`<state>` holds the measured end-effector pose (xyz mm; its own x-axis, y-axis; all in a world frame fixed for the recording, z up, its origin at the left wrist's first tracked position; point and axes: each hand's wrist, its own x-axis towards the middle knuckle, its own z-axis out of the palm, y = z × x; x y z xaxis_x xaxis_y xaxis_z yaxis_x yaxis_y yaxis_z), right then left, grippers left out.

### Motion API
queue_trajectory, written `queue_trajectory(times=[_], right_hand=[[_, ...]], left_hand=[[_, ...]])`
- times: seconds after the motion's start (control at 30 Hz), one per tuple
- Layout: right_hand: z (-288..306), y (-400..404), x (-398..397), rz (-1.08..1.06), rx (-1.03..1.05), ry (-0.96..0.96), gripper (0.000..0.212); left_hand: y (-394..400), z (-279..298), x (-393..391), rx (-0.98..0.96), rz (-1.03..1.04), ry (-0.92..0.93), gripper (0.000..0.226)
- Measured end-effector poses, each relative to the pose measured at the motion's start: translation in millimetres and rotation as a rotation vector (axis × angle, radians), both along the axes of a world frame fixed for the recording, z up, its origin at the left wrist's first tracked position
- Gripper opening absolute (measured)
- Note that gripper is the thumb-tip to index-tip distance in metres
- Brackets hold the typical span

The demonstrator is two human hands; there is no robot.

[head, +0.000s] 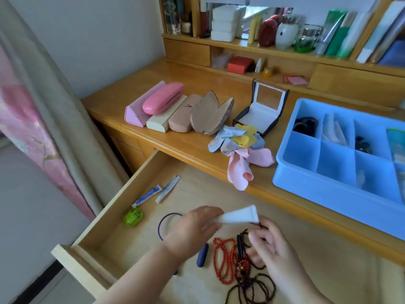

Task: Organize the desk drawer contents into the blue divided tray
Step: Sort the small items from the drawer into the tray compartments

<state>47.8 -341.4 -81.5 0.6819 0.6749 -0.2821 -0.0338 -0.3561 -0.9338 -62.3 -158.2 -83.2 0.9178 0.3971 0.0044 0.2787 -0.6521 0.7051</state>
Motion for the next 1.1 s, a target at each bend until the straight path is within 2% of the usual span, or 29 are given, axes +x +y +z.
queue_trajectory(times=[0.03, 0.07, 0.13, 0.27, 0.43, 0.53, 0.6, 0.7, 0.8, 0.83, 0.87, 0.93, 1.0, 1.1], right_hand=[[8.0, 4.8, -0.9, -0.049, 0.060, 0.122, 0.027], [18.4, 5.9, -3.1, -0.078, 0.077, 0.157, 0.022], [39.2, -3.2, -7.5, -0.062, 0.049, 0.088, 0.016], [81.1, -36.1, -2.5, -0.054, 0.111, -0.192, 0.019], [142.8, -89.3, 41.3, -0.351, 0.310, -0.609, 0.016], [160.4, -113.2, 79.6, -0.530, 0.140, -0.865, 0.016], [161.3, -112.2, 100.9, -0.518, 0.031, -0.884, 0.015], [150.8, -87.7, 119.0, -0.367, -0.154, -0.923, 0.021], [136.8, -64.6, 120.4, -0.037, -0.584, -1.086, 0.045], [132.4, -62.9, 120.1, 0.014, -0.687, -1.168, 0.054], [129.0, -63.4, 120.4, 0.001, -0.701, -1.233, 0.058], [121.2, -68.8, 119.8, -0.076, -0.584, -1.375, 0.057], [109.5, -73.5, 118.4, -0.151, -0.453, -1.528, 0.051], [96.0, -75.6, 120.2, -0.195, -0.371, -1.611, 0.043]], left_hand=[[-11.1, 3.5, -5.5, -0.016, -0.052, -0.017, 0.017], [-21.9, 7.1, -10.3, -0.019, -0.087, -0.039, 0.015], [-41.5, 11.8, -18.1, -0.018, -0.066, -0.118, 0.014], [-53.8, -0.3, -30.9, -0.060, 0.194, -0.226, 0.018], [-44.4, -25.4, -38.6, -0.041, 0.432, -0.171, 0.036], [-45.3, -30.7, -35.6, -0.012, 0.486, -0.165, 0.024], [-48.0, -33.5, -34.0, 0.019, 0.477, -0.153, 0.017], [-50.9, -31.8, -33.9, 0.037, 0.461, -0.108, 0.016], [-51.6, -29.7, -34.7, 0.055, 0.443, -0.132, 0.017], [-51.0, -29.0, -34.4, 0.040, 0.447, -0.146, 0.019], [-48.1, -28.0, -33.7, 0.019, 0.460, -0.162, 0.020], [-32.0, -23.9, -33.2, 0.002, 0.494, -0.172, 0.022], [0.3, -21.4, -34.0, 0.068, 0.520, -0.132, 0.021], [62.6, -20.7, -34.6, 0.229, 0.576, 0.068, 0.027]])
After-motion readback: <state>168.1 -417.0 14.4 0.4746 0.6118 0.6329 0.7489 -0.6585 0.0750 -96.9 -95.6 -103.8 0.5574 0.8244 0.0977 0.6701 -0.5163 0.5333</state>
